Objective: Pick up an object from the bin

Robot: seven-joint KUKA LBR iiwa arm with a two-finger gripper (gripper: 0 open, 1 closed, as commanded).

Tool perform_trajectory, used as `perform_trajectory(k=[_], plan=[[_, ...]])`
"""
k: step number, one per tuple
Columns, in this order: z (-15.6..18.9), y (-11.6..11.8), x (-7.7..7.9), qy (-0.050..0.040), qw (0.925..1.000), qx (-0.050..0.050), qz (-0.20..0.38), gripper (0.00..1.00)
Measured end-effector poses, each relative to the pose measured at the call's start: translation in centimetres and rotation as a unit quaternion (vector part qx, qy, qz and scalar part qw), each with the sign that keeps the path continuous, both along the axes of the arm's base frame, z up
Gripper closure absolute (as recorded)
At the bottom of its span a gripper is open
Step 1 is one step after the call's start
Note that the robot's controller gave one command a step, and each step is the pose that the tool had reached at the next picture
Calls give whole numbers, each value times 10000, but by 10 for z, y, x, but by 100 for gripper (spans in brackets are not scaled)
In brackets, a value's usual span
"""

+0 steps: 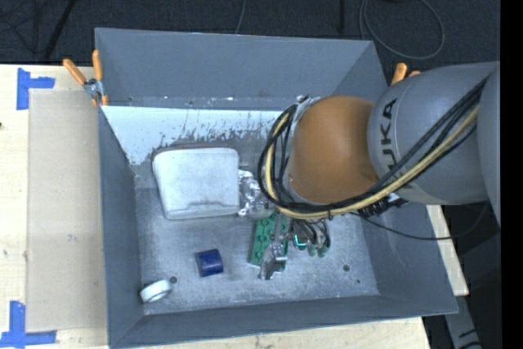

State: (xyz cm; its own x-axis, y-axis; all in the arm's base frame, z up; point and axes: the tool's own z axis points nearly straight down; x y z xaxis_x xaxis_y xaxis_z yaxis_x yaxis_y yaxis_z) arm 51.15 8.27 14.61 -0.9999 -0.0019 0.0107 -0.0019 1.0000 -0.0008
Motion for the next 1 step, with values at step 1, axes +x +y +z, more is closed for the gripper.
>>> perform_trajectory(k=[1], plan=[[-74,-15,18,-69,9997,18,248,0]])
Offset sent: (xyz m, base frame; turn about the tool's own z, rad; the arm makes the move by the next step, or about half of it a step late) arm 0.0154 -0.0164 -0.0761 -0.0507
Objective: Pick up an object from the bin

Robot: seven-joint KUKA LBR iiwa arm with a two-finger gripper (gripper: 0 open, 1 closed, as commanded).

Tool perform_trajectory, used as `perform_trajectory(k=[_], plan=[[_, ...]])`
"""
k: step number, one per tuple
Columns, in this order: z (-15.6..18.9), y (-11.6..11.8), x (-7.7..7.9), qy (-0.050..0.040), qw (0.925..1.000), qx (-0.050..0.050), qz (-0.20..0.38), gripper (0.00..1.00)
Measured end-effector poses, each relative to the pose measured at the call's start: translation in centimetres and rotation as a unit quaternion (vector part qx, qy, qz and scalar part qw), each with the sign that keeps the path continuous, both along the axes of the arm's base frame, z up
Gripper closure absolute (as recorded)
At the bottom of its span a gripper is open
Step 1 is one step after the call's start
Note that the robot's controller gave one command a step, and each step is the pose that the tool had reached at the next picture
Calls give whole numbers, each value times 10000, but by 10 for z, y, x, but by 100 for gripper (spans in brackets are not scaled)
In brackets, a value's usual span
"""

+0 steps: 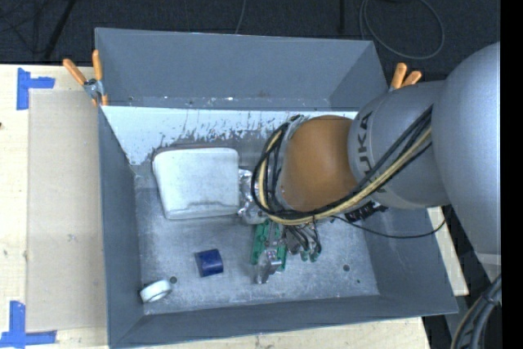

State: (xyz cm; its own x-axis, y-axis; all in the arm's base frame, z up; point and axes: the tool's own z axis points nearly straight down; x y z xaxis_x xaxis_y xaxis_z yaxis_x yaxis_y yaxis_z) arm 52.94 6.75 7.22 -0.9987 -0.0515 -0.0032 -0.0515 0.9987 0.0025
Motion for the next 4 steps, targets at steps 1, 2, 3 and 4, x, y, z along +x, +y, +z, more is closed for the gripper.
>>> perform_trajectory(k=[1,2,3,4], plan=[[3,0,1,-17,10000,3,-9,100],[2,-1,1,-24,10000,-1,-18,0],[2,-3,-3,-15,9856,18,-1690,0],[3,-3,-2,-22,9854,18,-1704,100]])
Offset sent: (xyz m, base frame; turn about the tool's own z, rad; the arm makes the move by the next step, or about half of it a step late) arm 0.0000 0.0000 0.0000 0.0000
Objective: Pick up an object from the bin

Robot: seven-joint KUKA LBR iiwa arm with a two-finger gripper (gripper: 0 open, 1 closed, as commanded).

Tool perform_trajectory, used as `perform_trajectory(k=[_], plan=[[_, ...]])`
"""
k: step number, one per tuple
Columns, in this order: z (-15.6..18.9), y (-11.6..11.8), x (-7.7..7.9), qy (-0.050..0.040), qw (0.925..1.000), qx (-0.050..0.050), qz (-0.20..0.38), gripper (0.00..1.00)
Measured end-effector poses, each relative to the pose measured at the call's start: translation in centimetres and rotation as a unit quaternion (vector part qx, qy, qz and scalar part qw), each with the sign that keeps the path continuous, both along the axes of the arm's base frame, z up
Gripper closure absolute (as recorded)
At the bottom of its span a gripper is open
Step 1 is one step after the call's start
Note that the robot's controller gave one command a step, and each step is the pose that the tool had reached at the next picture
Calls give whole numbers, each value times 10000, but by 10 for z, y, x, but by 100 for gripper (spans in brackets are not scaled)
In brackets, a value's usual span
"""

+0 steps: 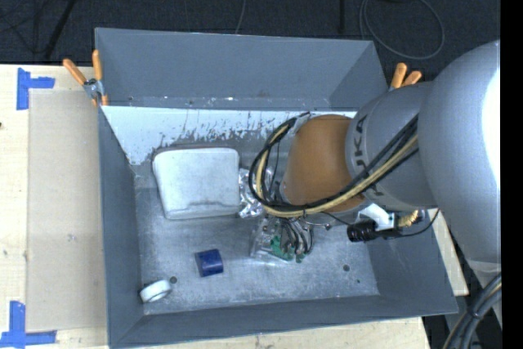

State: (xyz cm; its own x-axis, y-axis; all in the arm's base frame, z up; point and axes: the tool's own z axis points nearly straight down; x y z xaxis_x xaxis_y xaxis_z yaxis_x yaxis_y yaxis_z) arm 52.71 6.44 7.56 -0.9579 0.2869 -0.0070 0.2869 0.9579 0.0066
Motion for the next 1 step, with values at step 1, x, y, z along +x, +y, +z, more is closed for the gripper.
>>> perform_trajectory(k=[1], plan=[[-2,-1,0,-5,10000,-10,-9,0]])
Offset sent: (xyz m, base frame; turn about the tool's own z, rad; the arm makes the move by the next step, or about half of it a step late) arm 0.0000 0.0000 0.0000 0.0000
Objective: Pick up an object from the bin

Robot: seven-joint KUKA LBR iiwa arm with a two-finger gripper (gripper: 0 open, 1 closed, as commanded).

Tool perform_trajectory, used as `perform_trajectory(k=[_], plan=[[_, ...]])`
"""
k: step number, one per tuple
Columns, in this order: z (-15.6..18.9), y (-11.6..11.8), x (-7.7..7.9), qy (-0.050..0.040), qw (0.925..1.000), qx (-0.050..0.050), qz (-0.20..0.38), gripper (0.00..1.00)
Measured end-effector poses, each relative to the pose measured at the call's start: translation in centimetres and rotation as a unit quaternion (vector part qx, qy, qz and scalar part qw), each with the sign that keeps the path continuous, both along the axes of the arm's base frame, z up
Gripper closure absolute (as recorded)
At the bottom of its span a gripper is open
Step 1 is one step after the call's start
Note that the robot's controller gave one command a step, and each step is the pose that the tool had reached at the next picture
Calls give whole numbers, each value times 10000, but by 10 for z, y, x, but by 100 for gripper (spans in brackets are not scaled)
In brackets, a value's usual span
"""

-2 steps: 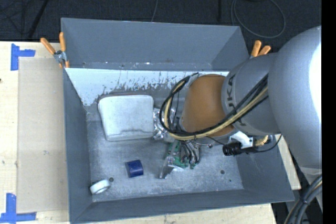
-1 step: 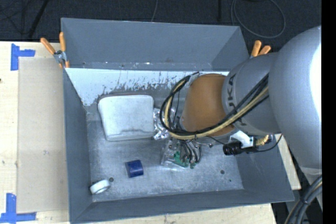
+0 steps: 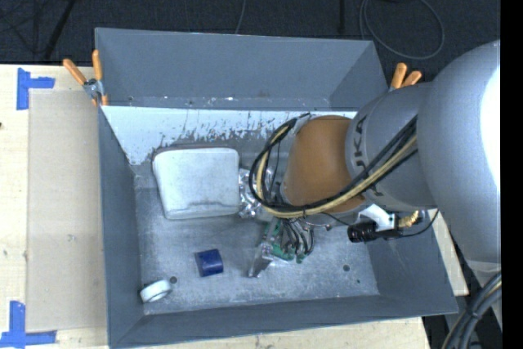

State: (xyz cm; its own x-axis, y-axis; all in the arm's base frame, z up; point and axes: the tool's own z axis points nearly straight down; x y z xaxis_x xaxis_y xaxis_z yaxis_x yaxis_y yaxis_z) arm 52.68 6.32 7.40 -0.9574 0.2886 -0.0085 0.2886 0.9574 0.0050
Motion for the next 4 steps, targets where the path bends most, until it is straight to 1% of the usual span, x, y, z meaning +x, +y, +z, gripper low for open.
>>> perform_trajectory(k=[1,2,3,4], plan=[[2,0,0,5,10000,8,-5,100],[0,0,0,4,10000,0,-10,0],[1,0,0,6,10000,7,-14,100],[0,-1,0,5,10000,0,-18,0]])
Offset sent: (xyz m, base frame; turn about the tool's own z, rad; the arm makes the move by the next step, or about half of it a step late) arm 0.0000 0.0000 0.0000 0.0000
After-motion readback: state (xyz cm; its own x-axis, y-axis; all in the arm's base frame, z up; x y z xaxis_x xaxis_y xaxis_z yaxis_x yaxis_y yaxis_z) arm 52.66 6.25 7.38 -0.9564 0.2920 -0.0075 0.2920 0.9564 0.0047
